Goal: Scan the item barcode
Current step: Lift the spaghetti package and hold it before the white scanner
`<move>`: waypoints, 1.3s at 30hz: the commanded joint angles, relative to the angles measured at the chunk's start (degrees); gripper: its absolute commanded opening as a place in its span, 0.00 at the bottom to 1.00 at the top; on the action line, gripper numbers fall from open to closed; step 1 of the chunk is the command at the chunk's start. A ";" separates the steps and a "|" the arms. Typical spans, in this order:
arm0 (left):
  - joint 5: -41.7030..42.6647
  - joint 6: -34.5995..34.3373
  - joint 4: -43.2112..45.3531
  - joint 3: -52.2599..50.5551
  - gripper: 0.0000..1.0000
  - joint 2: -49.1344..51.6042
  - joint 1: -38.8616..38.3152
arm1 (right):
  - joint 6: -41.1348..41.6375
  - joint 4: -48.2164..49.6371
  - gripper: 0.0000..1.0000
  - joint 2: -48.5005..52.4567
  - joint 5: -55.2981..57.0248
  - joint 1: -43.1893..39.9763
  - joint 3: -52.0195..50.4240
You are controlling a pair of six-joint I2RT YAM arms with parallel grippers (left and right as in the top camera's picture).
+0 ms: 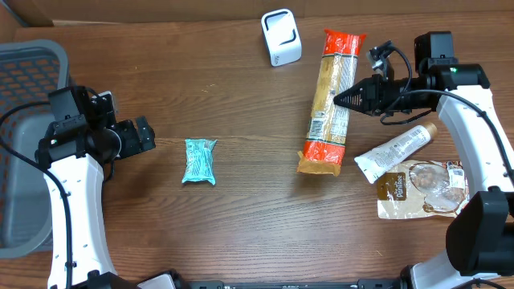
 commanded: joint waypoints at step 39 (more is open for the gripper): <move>0.39 1.07 0.17 0.33 1.00 -0.07 -0.09 | -58.73 84.41 0.04 27.30 82.77 28.52 11.23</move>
